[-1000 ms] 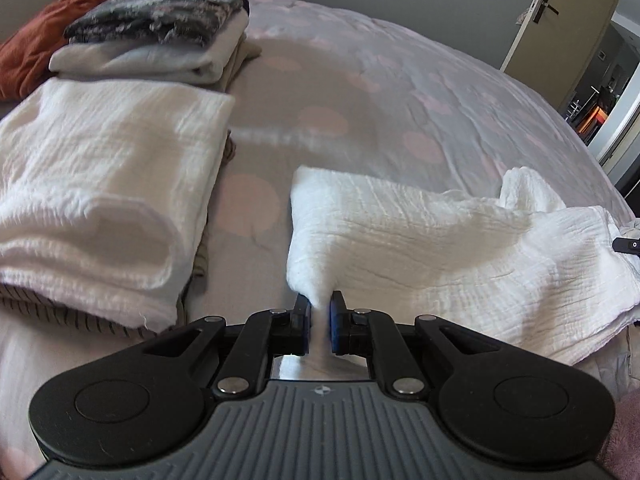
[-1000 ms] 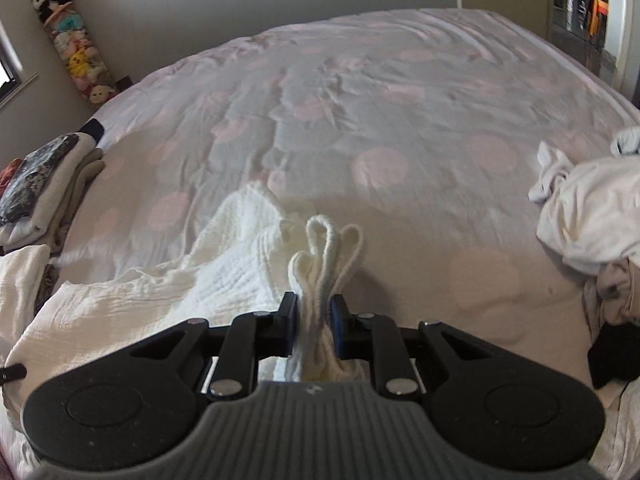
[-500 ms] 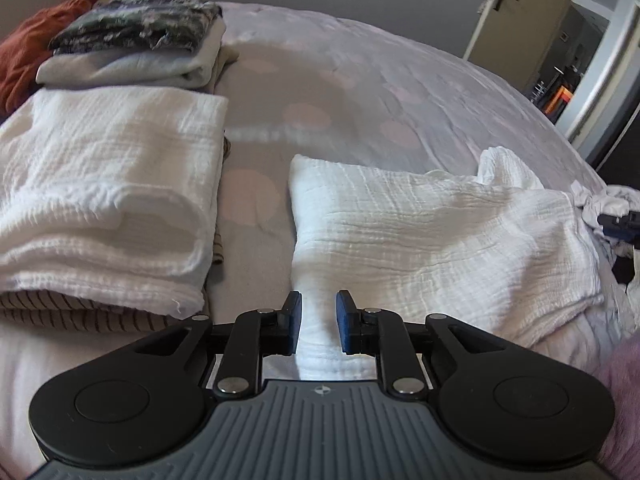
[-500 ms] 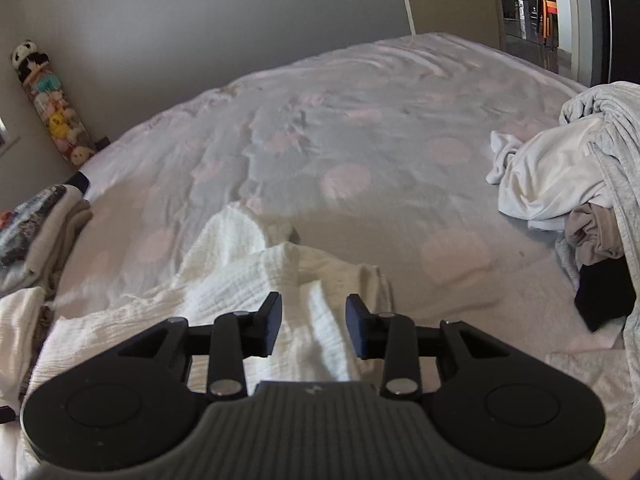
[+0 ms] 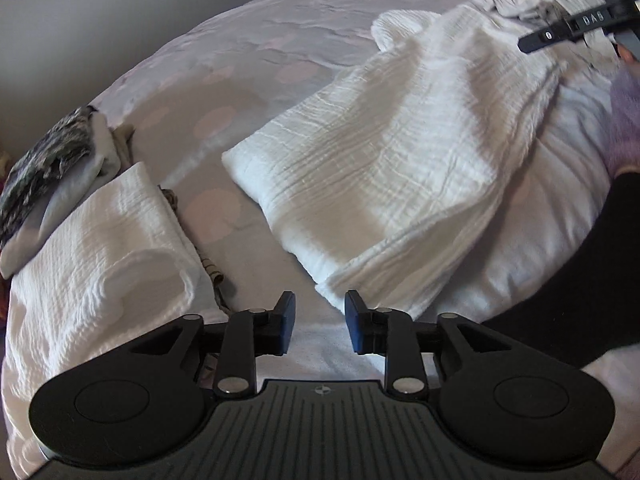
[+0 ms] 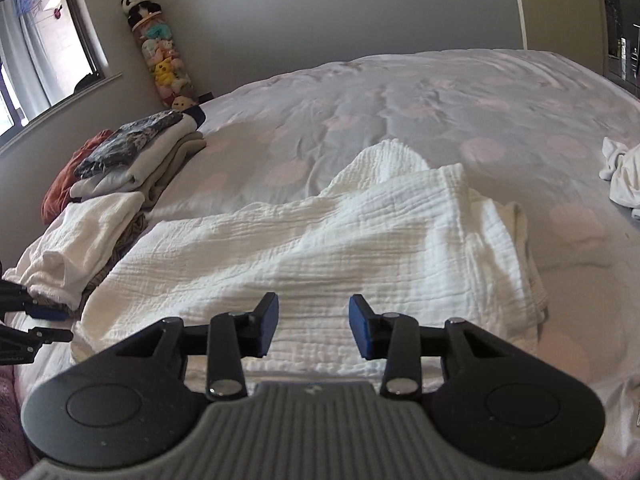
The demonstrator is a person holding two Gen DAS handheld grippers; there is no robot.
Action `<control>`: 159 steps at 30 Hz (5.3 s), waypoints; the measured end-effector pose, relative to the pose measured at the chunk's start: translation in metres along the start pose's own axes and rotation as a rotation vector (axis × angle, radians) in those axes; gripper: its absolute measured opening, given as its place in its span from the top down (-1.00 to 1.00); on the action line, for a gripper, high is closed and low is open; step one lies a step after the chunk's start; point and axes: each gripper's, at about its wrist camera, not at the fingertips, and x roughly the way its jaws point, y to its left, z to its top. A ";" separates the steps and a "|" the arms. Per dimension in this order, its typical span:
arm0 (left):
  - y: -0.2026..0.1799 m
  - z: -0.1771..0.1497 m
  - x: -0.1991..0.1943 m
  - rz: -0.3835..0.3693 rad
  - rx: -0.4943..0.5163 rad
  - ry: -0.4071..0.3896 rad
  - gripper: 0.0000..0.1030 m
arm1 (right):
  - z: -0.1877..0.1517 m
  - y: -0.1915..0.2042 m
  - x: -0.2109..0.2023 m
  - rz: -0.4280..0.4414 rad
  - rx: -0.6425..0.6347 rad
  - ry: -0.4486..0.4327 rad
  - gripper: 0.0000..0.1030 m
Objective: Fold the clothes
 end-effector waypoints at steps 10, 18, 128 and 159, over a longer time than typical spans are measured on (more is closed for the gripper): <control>-0.032 0.000 0.024 -0.018 0.273 0.000 0.74 | -0.005 0.001 0.010 -0.045 -0.023 0.032 0.10; -0.022 -0.003 0.022 -0.040 0.138 0.080 0.87 | 0.016 0.022 0.029 0.019 -0.127 0.133 0.07; -0.001 0.023 -0.029 -0.093 0.004 0.019 0.63 | -0.031 0.253 0.053 0.143 -1.103 0.010 0.84; -0.018 0.013 -0.015 -0.164 -0.297 -0.071 0.93 | 0.002 0.227 0.048 0.099 -0.835 -0.007 0.84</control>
